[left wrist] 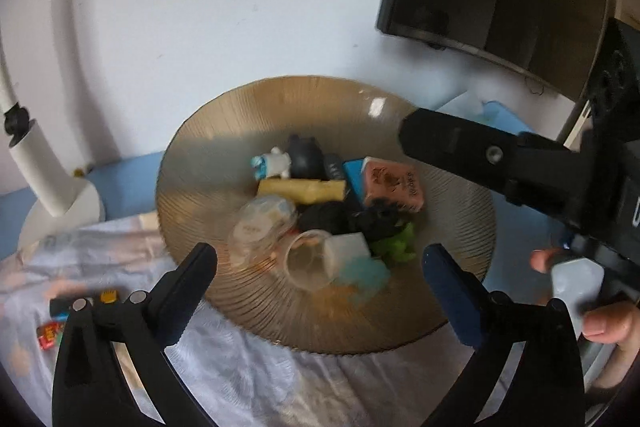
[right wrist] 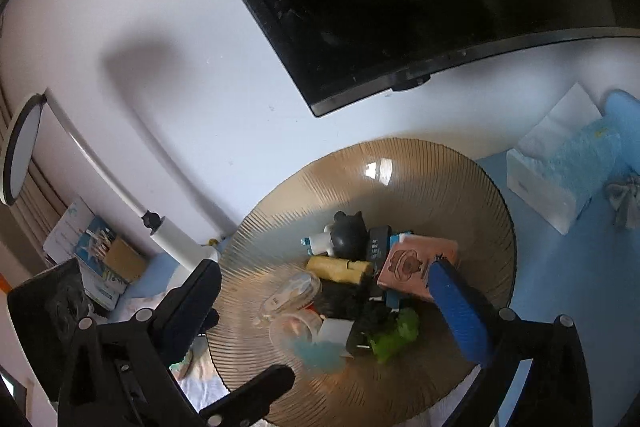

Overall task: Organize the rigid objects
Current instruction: 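Carry the green toy and dinosaur into the golden bowl and release, then grasp the pink soap box with the left tool while the right tool grasps the green toy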

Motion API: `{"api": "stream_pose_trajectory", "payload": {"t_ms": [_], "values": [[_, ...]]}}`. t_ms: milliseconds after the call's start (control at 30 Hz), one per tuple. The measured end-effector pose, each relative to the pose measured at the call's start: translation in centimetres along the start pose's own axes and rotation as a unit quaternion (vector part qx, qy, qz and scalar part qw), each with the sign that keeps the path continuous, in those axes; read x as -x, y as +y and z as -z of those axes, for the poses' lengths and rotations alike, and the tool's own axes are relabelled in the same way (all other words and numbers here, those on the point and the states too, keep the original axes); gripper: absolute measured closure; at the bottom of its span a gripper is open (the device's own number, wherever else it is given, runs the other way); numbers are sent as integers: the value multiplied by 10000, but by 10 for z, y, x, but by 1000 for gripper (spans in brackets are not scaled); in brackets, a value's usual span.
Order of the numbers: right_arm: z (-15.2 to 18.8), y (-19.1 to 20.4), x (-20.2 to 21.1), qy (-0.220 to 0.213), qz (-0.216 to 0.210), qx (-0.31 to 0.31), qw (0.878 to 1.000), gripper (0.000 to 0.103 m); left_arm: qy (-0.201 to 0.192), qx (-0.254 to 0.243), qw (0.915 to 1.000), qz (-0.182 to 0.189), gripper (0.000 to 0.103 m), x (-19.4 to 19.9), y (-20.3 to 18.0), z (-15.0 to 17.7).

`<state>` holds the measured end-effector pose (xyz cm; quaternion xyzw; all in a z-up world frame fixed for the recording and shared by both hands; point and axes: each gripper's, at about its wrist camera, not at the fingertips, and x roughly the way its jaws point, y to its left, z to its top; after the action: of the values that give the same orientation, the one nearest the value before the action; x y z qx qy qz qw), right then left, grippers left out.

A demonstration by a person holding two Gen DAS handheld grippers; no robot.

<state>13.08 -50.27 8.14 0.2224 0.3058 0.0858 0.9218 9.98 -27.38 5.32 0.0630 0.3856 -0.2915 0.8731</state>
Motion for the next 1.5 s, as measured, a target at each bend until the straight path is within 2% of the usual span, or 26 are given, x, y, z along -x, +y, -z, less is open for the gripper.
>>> {"api": "stream_pose_trajectory", "payload": {"t_ms": [67, 300, 400, 533, 733, 867, 967, 1000, 1100, 1200, 1233, 1400, 1500], "values": [[4, 4, -1, 63, 56, 41, 10000, 0, -19, -6, 10000, 91, 1, 7, 4, 2], [4, 36, 3, -6, -81, 94, 9999, 0, -283, 249, 9984, -426, 0, 55, 42, -3], [3, 61, 3, -57, -206, 228, 9995, 0, -327, 482, 9952, -783, 0, 75, 77, 2], [12, 104, -7, 33, -471, 463, 9978, 0, -309, 958, 9888, -1106, 1, 104, 133, 24], [52, 170, -50, 605, -873, 1028, 9890, 0, -16, 1003, 9816, -1627, 0, 125, 185, 65], [93, 208, -87, 1047, -1006, 1450, 9787, 0, 241, 1084, 9814, -1568, 0, 125, 205, 95], [119, 220, -116, 1365, -800, 1755, 9717, 0, 440, 1028, 9819, -1531, 0, 113, 207, 115], [127, 223, -125, 1475, -718, 1861, 9687, 2, 479, 997, 9818, -1547, 0, 111, 205, 120], [144, 226, -143, 1715, -551, 2118, 9606, 17, 576, 1033, 9815, -1508, 0, 106, 207, 133], [154, 222, -149, 1755, -337, 2352, 9554, 52, 590, 1112, 9817, -1432, 0, 105, 204, 138], [154, 219, -145, 1631, -298, 2367, 9573, 56, 579, 1115, 9818, -1424, 0, 103, 203, 138], [139, 200, -119, 1080, -406, 2179, 9691, 56, 542, 1060, 9853, -1229, 0, 88, 186, 125], [128, 187, -101, 941, -553, 2023, 9732, 56, 541, 1046, 9870, -1097, 0, 79, 170, 118]]}}
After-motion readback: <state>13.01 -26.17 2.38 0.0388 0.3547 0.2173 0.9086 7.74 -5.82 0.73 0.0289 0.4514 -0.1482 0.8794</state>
